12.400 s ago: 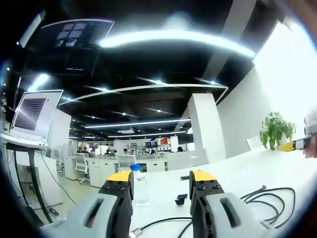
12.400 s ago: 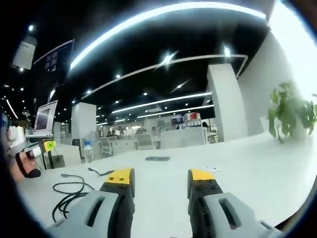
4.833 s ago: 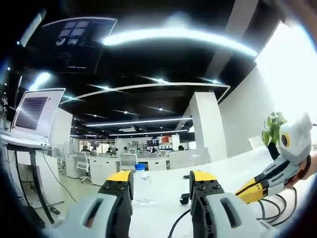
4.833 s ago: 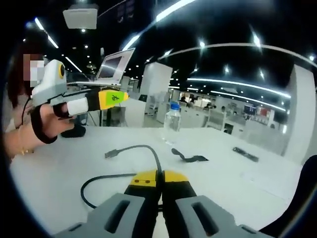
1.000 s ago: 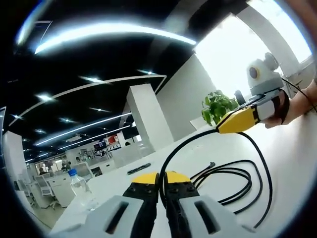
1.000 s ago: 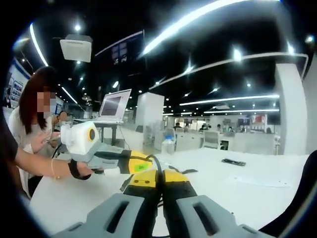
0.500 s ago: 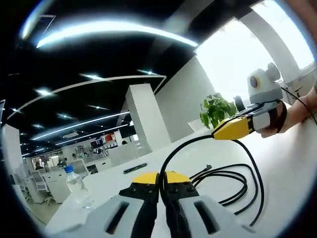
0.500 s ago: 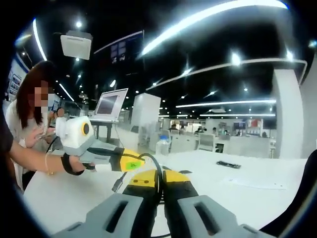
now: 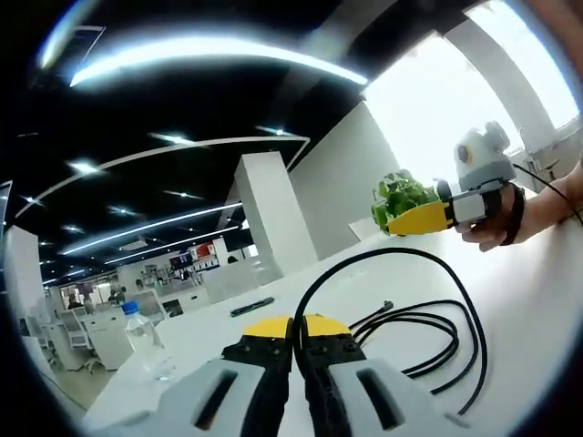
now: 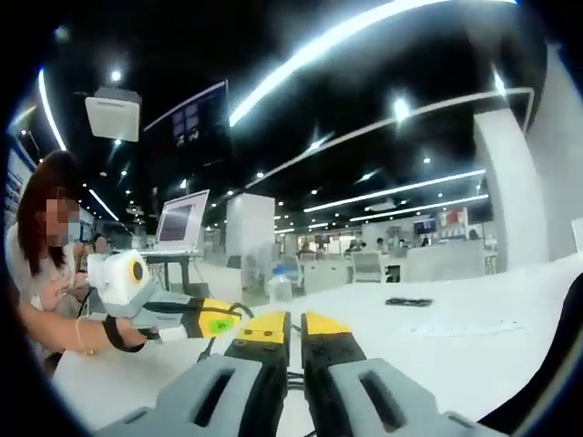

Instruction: Coil the Type-C to USB data cable on the desktop and secure it with Velcro straps.

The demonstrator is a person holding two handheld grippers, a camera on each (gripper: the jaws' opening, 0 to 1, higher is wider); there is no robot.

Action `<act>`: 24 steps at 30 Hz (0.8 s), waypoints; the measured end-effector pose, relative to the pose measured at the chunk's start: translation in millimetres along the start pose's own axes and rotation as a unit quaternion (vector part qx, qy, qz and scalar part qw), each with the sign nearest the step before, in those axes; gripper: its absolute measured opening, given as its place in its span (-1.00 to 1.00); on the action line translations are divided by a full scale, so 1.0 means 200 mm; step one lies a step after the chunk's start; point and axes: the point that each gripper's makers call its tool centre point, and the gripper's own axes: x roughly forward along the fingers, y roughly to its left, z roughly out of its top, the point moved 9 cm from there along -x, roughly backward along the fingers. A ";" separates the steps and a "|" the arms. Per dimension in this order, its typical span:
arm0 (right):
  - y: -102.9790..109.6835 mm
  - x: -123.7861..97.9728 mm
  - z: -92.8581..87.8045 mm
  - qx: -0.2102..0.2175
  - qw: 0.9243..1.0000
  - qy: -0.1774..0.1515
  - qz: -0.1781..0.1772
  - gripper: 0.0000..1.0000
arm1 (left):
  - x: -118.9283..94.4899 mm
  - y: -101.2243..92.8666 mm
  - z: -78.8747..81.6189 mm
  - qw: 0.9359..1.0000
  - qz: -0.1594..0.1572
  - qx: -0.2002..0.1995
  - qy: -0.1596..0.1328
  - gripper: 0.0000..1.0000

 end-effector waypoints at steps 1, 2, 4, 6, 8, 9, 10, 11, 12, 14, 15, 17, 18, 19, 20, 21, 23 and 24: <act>-0.02 0.00 -0.01 -0.003 1.000 0.001 -0.007 -0.85 | 0.00 0.00 0.00 1.000 0.000 0.001 0.000 -0.91; -0.03 0.01 -0.01 -0.007 1.000 0.003 -0.012 -0.82 | 0.00 0.00 0.00 1.000 0.000 0.002 0.000 -0.91; -0.05 0.01 -0.03 -0.014 1.000 0.011 -0.020 -0.78 | 0.00 0.00 0.00 1.000 -0.001 0.002 0.000 -0.91; -0.06 0.02 -0.06 -0.020 0.999 0.024 -0.025 -0.76 | 0.00 0.00 0.00 1.000 0.000 0.003 0.000 -0.91; -0.07 0.03 -0.10 -0.026 0.998 0.045 -0.024 -0.71 | 0.00 0.00 0.01 1.000 0.001 0.003 -0.001 -0.91; -0.07 0.04 -0.11 -0.027 0.998 0.054 -0.024 -0.69 | 0.00 0.00 0.01 1.000 0.001 0.002 -0.002 -0.91; -0.07 0.04 -0.12 -0.028 0.998 0.058 -0.024 -0.66 | 0.00 0.00 0.01 1.000 0.002 0.002 -0.002 -0.91; -0.08 0.04 -0.14 -0.032 0.997 0.072 -0.022 -0.65 | 0.00 0.00 0.01 1.000 0.003 0.002 -0.002 -0.91; -0.08 0.05 -0.16 -0.034 0.996 0.080 -0.021 -0.65 | 0.00 0.00 0.01 1.000 0.003 0.002 -0.002 -0.91; -0.08 0.05 -0.20 -0.038 0.994 0.102 -0.017 -0.65 | 0.00 0.00 0.01 1.000 0.003 0.001 -0.003 -0.91; -0.07 0.06 -0.22 -0.040 0.993 0.114 -0.016 -0.64 | 0.00 0.00 0.01 1.000 0.002 0.001 -0.003 -0.91; -0.07 0.06 -0.26 -0.041 0.991 0.130 -0.012 -0.61 | 0.00 0.00 0.01 1.000 0.002 0.003 -0.003 -0.91; -0.07 0.06 -0.28 -0.041 0.989 0.141 -0.010 -0.61 | 0.00 0.00 0.01 1.000 0.002 0.003 -0.003 -0.91; -0.07 0.07 -0.31 -0.043 0.988 0.151 -0.008 -0.61 | 0.00 0.00 0.01 1.000 0.001 0.003 -0.003 -0.91; -0.07 0.07 -0.33 -0.045 0.986 0.159 -0.007 -0.60 | 0.00 0.00 0.01 1.000 0.002 0.003 -0.003 -0.91; -0.07 0.07 -0.35 -0.046 0.984 0.170 -0.008 -0.60 | 0.00 0.00 0.01 1.000 0.002 0.004 -0.003 -0.91; -0.07 0.07 -0.38 -0.047 0.982 0.182 -0.010 -0.60 | 0.00 0.00 0.01 1.000 0.002 0.005 -0.004 -0.91; -0.07 0.07 -0.40 -0.046 0.981 0.188 -0.012 -0.60 | 0.00 0.00 0.01 1.000 0.002 0.004 -0.004 -0.91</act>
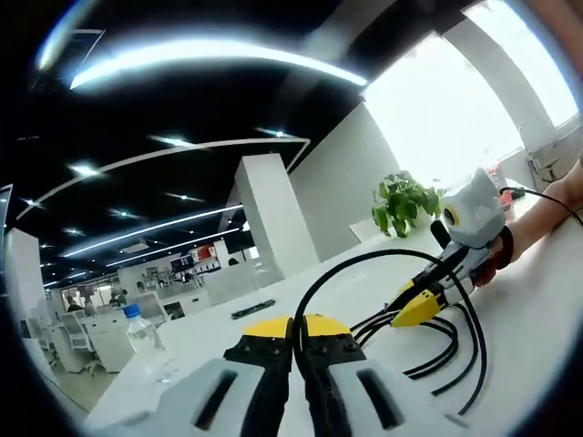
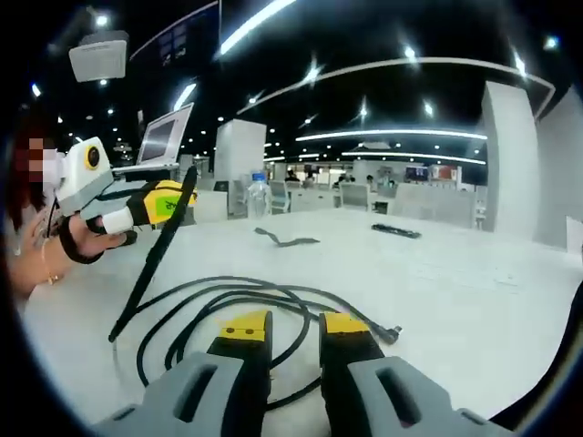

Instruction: Coil the Type-C to USB data cable on the desktop and secure it with Velcro straps.

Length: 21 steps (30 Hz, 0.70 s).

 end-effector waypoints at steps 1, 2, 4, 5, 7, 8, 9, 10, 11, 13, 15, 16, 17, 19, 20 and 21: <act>0.00 0.00 -0.01 0.004 1.000 0.005 -0.001 -0.60 | 0.00 0.00 0.00 1.000 0.000 0.000 0.000 -0.91; 0.00 0.01 -0.02 0.007 1.000 0.010 -0.001 -0.61 | 0.00 0.00 0.00 1.000 0.000 0.000 0.000 -0.91; -0.01 0.01 -0.03 0.013 1.000 0.016 -0.004 -0.61 | 0.00 0.00 0.00 1.000 -0.001 0.001 -0.001 -0.91; -0.01 0.01 -0.03 0.017 1.000 0.017 -0.005 -0.61 | 0.00 0.00 0.00 1.000 -0.001 0.002 -0.001 -0.91; -0.01 0.01 -0.03 0.026 0.999 0.021 -0.005 -0.61 | 0.00 -0.01 0.00 1.000 -0.001 0.003 -0.001 -0.91; -0.01 0.01 -0.03 0.031 0.999 0.023 -0.005 -0.62 | 0.00 -0.01 0.00 1.000 -0.002 0.003 -0.001 -0.91; -0.01 0.01 -0.04 0.035 0.999 0.026 -0.006 -0.62 | 0.00 -0.01 0.00 1.000 -0.002 0.003 -0.001 -0.91; -0.02 0.01 -0.04 0.039 0.999 0.027 -0.009 -0.62 | 0.00 -0.01 0.01 1.000 -0.002 0.004 -0.001 -0.91; -0.02 0.01 -0.04 0.045 0.999 0.027 -0.012 -0.62 | 0.00 -0.01 0.01 1.000 -0.002 0.004 -0.001 -0.91; -0.03 0.01 -0.04 0.059 0.998 0.028 -0.013 -0.61 | 0.00 -0.01 0.01 1.000 -0.002 0.004 -0.003 -0.91; -0.03 0.01 -0.04 0.078 0.996 0.030 -0.011 -0.61 | 0.00 -0.01 0.01 1.000 -0.002 0.004 -0.003 -0.91; -0.03 0.01 -0.04 0.082 0.996 0.031 -0.011 -0.61 | 0.00 -0.01 0.01 1.000 -0.002 0.005 -0.003 -0.91; -0.03 0.01 -0.04 0.086 0.996 0.031 -0.011 -0.61 | 0.00 -0.01 0.01 1.000 -0.002 0.006 -0.004 -0.91; -0.03 0.01 -0.04 0.088 0.996 0.031 -0.012 -0.62 | 0.00 -0.01 0.01 1.000 -0.003 0.007 -0.004 -0.91; -0.03 0.01 -0.04 0.089 0.995 0.031 -0.013 -0.63 | 0.00 -0.01 0.01 1.000 -0.003 0.007 -0.005 -0.91; -0.03 0.01 -0.04 0.093 0.995 0.031 -0.013 -0.66 | 0.00 -0.02 0.02 1.000 -0.003 0.007 -0.005 -0.91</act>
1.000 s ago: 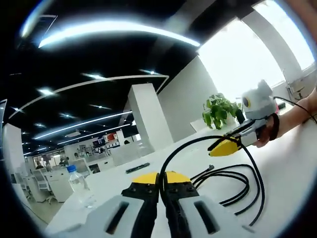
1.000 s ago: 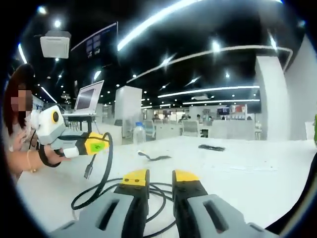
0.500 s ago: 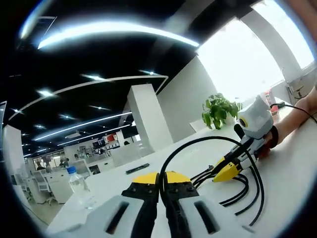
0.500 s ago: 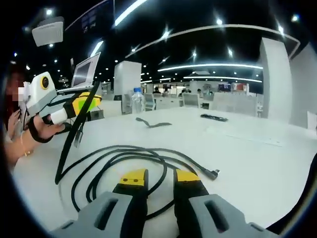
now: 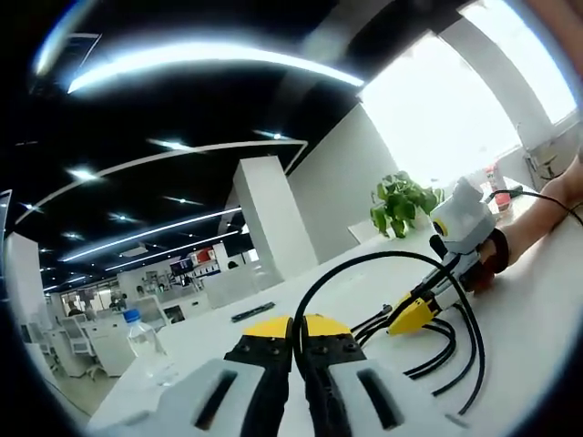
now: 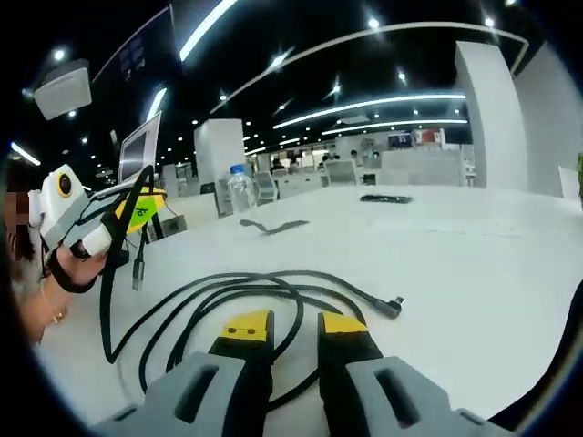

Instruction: Coil the Type-C to USB data cable on the desktop and secure it with Velcro straps.

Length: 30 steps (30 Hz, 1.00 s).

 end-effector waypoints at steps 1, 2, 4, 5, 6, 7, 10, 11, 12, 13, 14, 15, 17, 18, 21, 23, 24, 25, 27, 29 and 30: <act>0.00 0.00 0.00 0.003 1.000 0.000 0.000 -0.69 | 0.00 0.00 0.00 1.000 0.000 0.000 0.000 -0.91; 0.00 0.00 0.00 0.006 1.000 0.000 0.000 -0.72 | 0.00 0.00 0.00 1.000 -0.001 0.000 -0.001 -0.91; 0.00 0.00 0.00 0.012 1.000 -0.001 0.000 -0.84 | 0.00 0.00 0.00 1.000 -0.001 0.001 -0.001 -0.91; 0.00 0.00 0.00 0.015 1.000 -0.002 0.001 -0.86 | 0.00 0.00 0.00 1.000 -0.001 0.001 -0.001 -0.91; 0.00 0.00 0.01 0.018 1.000 -0.002 0.001 -0.86 | 0.00 0.00 0.00 1.000 -0.001 0.001 -0.001 -0.91; 0.00 0.00 0.01 0.020 1.000 -0.003 0.001 -0.87 | 0.00 0.00 0.00 1.000 0.000 0.001 -0.001 -0.91; 0.00 -0.01 0.01 0.029 1.000 -0.007 0.001 -0.90 | 0.00 0.00 0.00 1.000 0.000 0.000 -0.001 -0.91; 0.00 -0.01 0.01 0.029 1.000 -0.008 0.002 -0.89 | 0.00 0.00 0.00 1.000 0.000 0.000 -0.001 -0.91; 0.00 -0.01 0.02 0.024 1.000 -0.010 0.002 -0.89 | 0.00 0.00 0.00 1.000 0.000 0.001 -0.001 -0.91; 0.00 -0.01 0.02 0.020 1.000 -0.010 0.004 -0.89 | 0.00 0.00 0.00 1.000 0.000 0.001 -0.001 -0.91; 0.01 -0.01 0.02 0.015 1.000 -0.009 0.005 -0.88 | 0.00 -0.01 0.00 1.000 -0.001 0.001 -0.001 -0.91; 0.01 0.00 0.01 0.004 1.000 -0.007 0.008 -0.86 | 0.00 -0.01 0.00 1.000 0.000 0.002 -0.001 -0.91; 0.02 0.01 0.00 -0.008 1.000 0.002 0.012 -0.78 | 0.00 -0.01 0.00 1.000 0.000 0.003 0.000 -0.91; 0.02 0.02 0.00 -0.013 1.000 0.007 0.012 -0.74 | 0.00 -0.01 0.00 1.000 0.000 0.003 0.000 -0.91; 0.03 0.02 0.00 -0.019 1.000 0.006 0.009 -0.74 | 0.00 0.00 0.00 1.000 0.001 0.004 -0.001 -0.91; 0.02 0.02 0.00 -0.013 1.000 0.006 0.006 -0.74 | 0.00 -0.01 0.01 1.000 0.001 0.004 -0.003 -0.91; 0.02 0.03 0.00 -0.012 1.000 0.006 0.006 -0.74 | 0.00 -0.01 0.01 1.000 0.000 0.004 -0.004 -0.91; 0.02 0.03 0.00 -0.008 1.000 0.006 0.003 -0.74 | 0.00 -0.01 0.01 1.000 0.000 0.005 -0.004 -0.91; 0.01 0.03 0.00 0.002 1.000 0.005 -0.001 -0.74 | 0.00 -0.01 0.01 1.000 0.000 0.007 -0.005 -0.91; 0.01 0.03 0.00 0.011 1.000 0.004 0.001 -0.75 | 0.00 -0.01 0.02 1.000 -0.001 0.007 -0.006 -0.91; 0.01 0.03 0.00 0.014 1.000 0.004 0.003 -0.79 | -0.01 -0.02 0.02 1.000 -0.001 0.006 -0.007 -0.91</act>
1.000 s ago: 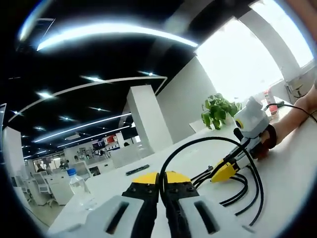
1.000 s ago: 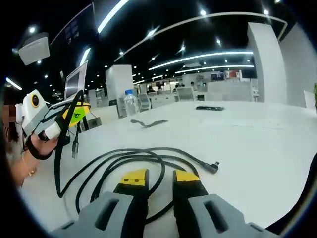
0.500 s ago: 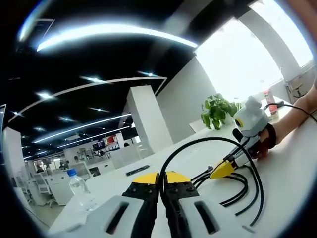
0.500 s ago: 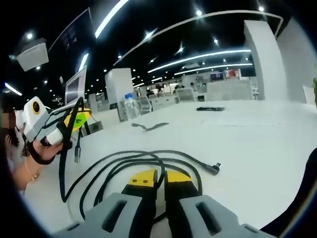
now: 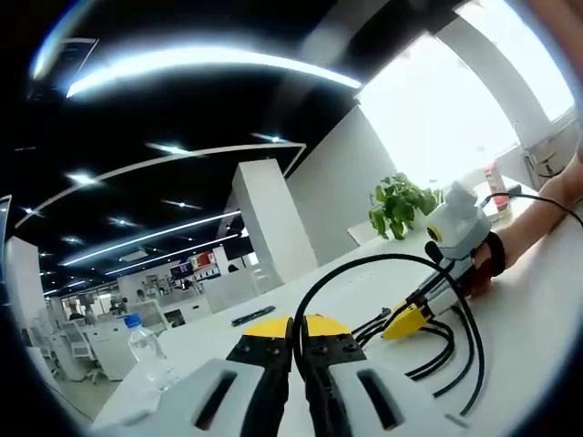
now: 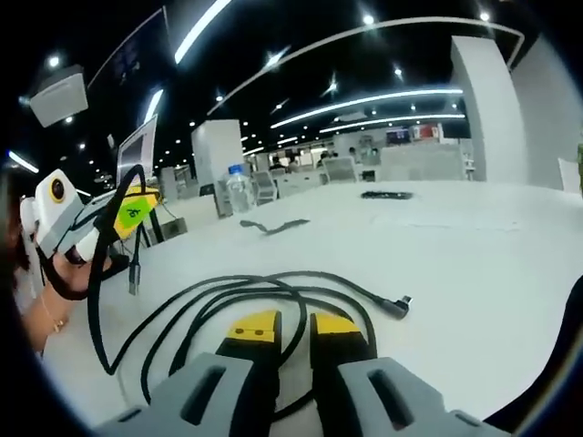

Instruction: Coil the Type-C to USB data cable on the desktop and secure it with Velcro straps.

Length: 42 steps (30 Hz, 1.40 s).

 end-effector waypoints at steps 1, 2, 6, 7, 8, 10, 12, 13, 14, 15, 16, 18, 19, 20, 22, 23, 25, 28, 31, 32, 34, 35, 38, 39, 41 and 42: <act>0.00 0.00 0.00 0.003 1.000 0.000 0.001 -0.81 | 0.00 0.00 0.00 1.000 0.000 0.000 0.000 -0.91; 0.00 0.00 0.00 0.007 1.000 0.000 0.000 -0.83 | 0.00 0.00 0.00 1.000 0.000 0.000 0.000 -0.91; -0.02 -0.01 0.01 0.031 0.999 -0.006 -0.001 -0.93 | 0.00 0.00 0.00 1.000 -0.001 0.001 0.001 -0.91; -0.02 -0.01 0.01 0.036 0.999 -0.009 0.002 -0.93 | 0.00 0.00 0.00 1.000 -0.001 0.000 0.001 -0.91; -0.03 -0.02 0.01 0.040 0.999 -0.011 0.004 -0.93 | 0.00 0.00 0.00 1.000 -0.001 0.000 0.000 -0.91; -0.03 -0.03 0.02 0.039 0.999 -0.013 0.008 -0.94 | 0.00 0.00 0.00 1.000 -0.001 0.000 0.002 -0.91; -0.03 -0.04 0.02 0.040 0.999 -0.011 0.011 -0.95 | 0.00 0.00 0.00 1.000 0.000 0.000 0.003 -0.91; -0.03 -0.04 0.02 0.043 0.999 -0.010 0.014 -0.95 | 0.00 0.00 -0.01 1.000 0.001 -0.001 0.004 -0.91; -0.04 -0.04 0.02 0.046 0.999 -0.010 0.016 -0.95 | 0.00 0.00 -0.01 1.000 0.001 -0.002 0.004 -0.91; -0.03 -0.05 0.02 0.048 0.999 -0.011 0.018 -0.96 | 0.00 0.00 -0.01 1.000 0.002 -0.002 0.005 -0.91; -0.03 -0.05 0.02 0.049 0.998 -0.014 0.022 -0.96 | 0.00 0.00 -0.01 1.000 0.003 -0.001 0.005 -0.91; -0.03 -0.07 0.04 0.052 0.998 -0.019 0.028 -0.96 | 0.00 0.00 -0.01 1.000 0.004 -0.001 0.006 -0.91; -0.03 -0.07 0.05 0.052 0.998 -0.022 0.029 -0.96 | 0.00 0.01 -0.01 1.000 0.004 -0.001 0.006 -0.91; -0.02 -0.09 0.07 0.053 0.998 -0.028 0.030 -0.97 | 0.00 0.01 -0.01 1.000 0.004 -0.002 0.006 -0.91; -0.02 -0.10 0.09 0.053 0.998 -0.035 0.028 -0.97 | 0.01 0.01 -0.01 1.000 0.004 -0.003 0.007 -0.91; -0.02 -0.11 0.10 0.052 0.997 -0.040 0.028 -0.97 | 0.01 0.01 -0.02 1.000 0.005 -0.004 0.008 -0.91; -0.02 -0.13 0.13 0.050 0.997 -0.052 0.032 -0.97 | 0.01 0.01 -0.02 1.000 0.005 -0.004 0.008 -0.91; -0.01 -0.15 0.16 0.050 0.996 -0.068 0.039 -0.98 | 0.01 0.01 -0.02 1.000 0.003 -0.004 0.009 -0.91; 0.01 -0.17 0.19 0.041 0.995 -0.082 0.045 -0.98 | 0.01 0.01 -0.02 1.000 0.001 -0.004 0.009 -0.91; 0.01 -0.17 0.20 0.038 0.995 -0.084 0.047 -0.98 | 0.01 0.01 -0.02 1.000 0.001 -0.005 0.009 -0.91; 0.02 -0.18 0.21 0.031 0.994 -0.090 0.048 -0.98 | 0.01 0.00 -0.02 1.000 -0.001 -0.005 0.008 -0.91; 0.03 -0.18 0.21 0.028 0.994 -0.091 0.048 -0.98 | 0.01 0.00 -0.02 1.000 -0.002 -0.005 0.008 -0.91; 0.04 -0.19 0.22 0.027 0.993 -0.100 0.058 -0.98 | 0.02 0.00 -0.03 1.000 -0.004 -0.004 0.009 -0.91; 0.04 -0.20 0.23 0.028 0.992 -0.104 0.060 -0.98 | 0.02 -0.01 -0.03 1.000 -0.006 -0.004 0.009 -0.91; 0.05 -0.21 0.24 0.024 0.991 -0.112 0.066 -0.98 | 0.02 -0.01 -0.03 1.000 -0.007 -0.004 0.009 -0.91; 0.06 -0.21 0.25 0.021 0.990 -0.118 0.069 -0.98 | 0.02 -0.01 -0.03 1.000 -0.008 -0.003 0.009 -0.91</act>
